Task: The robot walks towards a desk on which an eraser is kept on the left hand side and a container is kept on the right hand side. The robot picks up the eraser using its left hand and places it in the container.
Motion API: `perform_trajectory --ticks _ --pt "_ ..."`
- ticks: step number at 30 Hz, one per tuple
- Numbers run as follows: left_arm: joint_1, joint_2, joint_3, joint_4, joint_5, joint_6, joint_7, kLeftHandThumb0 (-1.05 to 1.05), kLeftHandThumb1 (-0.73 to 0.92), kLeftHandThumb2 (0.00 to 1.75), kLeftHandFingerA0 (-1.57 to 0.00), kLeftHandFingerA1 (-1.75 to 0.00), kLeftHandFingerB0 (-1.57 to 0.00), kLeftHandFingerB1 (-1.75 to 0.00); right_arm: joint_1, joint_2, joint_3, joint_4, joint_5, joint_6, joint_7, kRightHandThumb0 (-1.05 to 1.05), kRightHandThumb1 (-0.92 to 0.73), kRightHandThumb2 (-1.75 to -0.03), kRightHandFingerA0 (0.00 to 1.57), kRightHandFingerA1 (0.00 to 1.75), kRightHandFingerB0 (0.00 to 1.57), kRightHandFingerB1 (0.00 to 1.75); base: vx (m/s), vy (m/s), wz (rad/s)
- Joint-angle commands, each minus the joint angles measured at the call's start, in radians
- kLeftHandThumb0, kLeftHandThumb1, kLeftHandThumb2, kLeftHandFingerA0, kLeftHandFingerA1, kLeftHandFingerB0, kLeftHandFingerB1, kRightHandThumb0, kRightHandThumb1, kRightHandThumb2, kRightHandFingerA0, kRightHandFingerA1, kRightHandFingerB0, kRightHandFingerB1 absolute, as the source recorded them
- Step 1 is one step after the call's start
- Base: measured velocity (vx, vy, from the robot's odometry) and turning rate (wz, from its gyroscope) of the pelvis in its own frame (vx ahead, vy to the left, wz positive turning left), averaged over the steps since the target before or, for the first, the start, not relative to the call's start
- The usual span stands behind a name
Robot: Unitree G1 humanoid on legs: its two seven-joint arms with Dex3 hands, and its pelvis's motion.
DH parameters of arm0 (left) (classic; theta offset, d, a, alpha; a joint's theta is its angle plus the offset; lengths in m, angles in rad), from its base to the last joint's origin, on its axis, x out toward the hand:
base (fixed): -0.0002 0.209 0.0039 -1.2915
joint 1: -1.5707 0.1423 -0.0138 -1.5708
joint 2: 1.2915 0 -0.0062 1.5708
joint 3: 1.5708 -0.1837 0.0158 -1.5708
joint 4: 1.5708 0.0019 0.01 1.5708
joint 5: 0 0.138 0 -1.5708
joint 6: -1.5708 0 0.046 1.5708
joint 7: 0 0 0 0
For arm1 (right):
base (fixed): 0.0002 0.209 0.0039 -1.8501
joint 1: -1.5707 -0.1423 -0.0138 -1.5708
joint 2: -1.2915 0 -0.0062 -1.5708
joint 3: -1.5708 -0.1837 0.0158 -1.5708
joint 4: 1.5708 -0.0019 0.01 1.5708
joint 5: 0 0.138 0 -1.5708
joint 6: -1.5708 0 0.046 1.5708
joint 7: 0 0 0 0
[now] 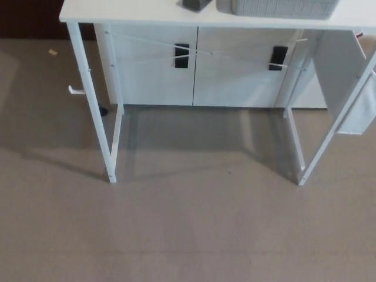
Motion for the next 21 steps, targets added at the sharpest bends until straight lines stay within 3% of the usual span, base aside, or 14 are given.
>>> perform_trajectory --ticks 1,2,3,7,8,10,11,12,13,21 --pt "0.001 0.012 -0.005 0.002 0.009 -0.022 0.001 -0.50 0.68 0.60 -0.42 -0.34 -0.31 -0.32 -0.017 -0.017 -0.008 0.036 -0.004 -0.039 -0.007 -0.33 -0.37 -0.62 0.66 0.64 0.35 0.49 0.26 -0.157 0.20" --pt "0.007 0.013 -0.006 -0.009 0.010 -0.021 -0.002 -0.51 0.68 0.60 -0.42 -0.34 -0.31 -0.32 -0.020 -0.018 -0.010 0.045 -0.001 -0.046 0.000 -0.25 -0.42 -0.52 0.69 0.61 0.38 0.44 0.12 -0.186 0.16" --pt "0.010 0.014 -0.006 -0.015 0.009 -0.017 -0.003 -0.52 0.67 0.60 -0.42 -0.34 -0.31 -0.32 -0.024 -0.019 -0.011 0.056 0.001 -0.052 0.004 -0.32 -0.37 -0.62 0.69 0.66 0.36 0.50 0.20 -0.202 0.10" --pt "0.015 0.021 -0.011 -0.020 0.017 -0.017 -0.001 -0.53 0.68 0.61 -0.43 -0.35 -0.30 -0.32 -0.028 -0.020 -0.008 0.077 -0.002 -0.070 0.011 -0.33 -0.37 -0.63 0.67 0.66 0.36 0.51 0.31 -0.352 0.34" --pt "0.013 0.025 -0.015 -0.012 0.022 -0.020 0.002 -0.53 0.68 0.61 -0.43 -0.34 -0.29 -0.32 -0.025 -0.020 -0.006 0.076 -0.003 -0.074 0.013 -0.27 -0.42 -0.52 0.69 0.61 0.39 0.44 0.26 -0.398 0.41" --pt "0.012 0.024 -0.014 -0.003 0.018 -0.026 0.000 -0.51 0.69 0.61 -0.43 -0.34 -0.30 -0.31 -0.024 -0.019 -0.002 0.073 -0.008 -0.072 0.005 -0.26 -0.42 -0.52 0.70 0.60 0.39 0.43 0.30 -0.288 0.06" --pt "0.014 0.023 -0.015 -0.005 0.017 -0.030 0.002 -0.51 0.68 0.61 -0.43 -0.34 -0.30 -0.32 -0.027 -0.021 -0.001 0.081 -0.010 -0.078 0.006 -0.27 -0.42 -0.52 0.69 0.60 0.38 0.44 0.29 -0.097 0.06" --pt "0.020 0.023 -0.015 -0.016 0.017 -0.027 0.003 -0.52 0.68 0.61 -0.43 -0.34 -0.30 -0.32 -0.028 -0.020 0.000 0.083 -0.010 -0.081 0.006 -0.33 -0.38 -0.63 0.67 0.66 0.35 0.50 0.30 -0.077 -0.06" --pt "0.022 0.023 -0.015 -0.019 0.017 -0.026 0.003 -0.52 0.68 0.61 -0.44 -0.35 -0.30 -0.32 -0.028 -0.020 0.000 0.083 -0.009 -0.078 0.005 -0.26 -0.43 -0.52 0.70 0.60 0.38 0.44 0.28 -0.048 -0.04" --pt "0.022 0.023 -0.019 -0.027 0.020 -0.019 0.007 -0.51 0.68 0.61 -0.44 -0.36 -0.32 -0.32 -0.010 -0.019 0.011 0.038 -0.009 -0.062 0.004 -0.25 -0.46 -0.53 0.73 0.60 0.38 0.45 0.35 0.074 -0.18"
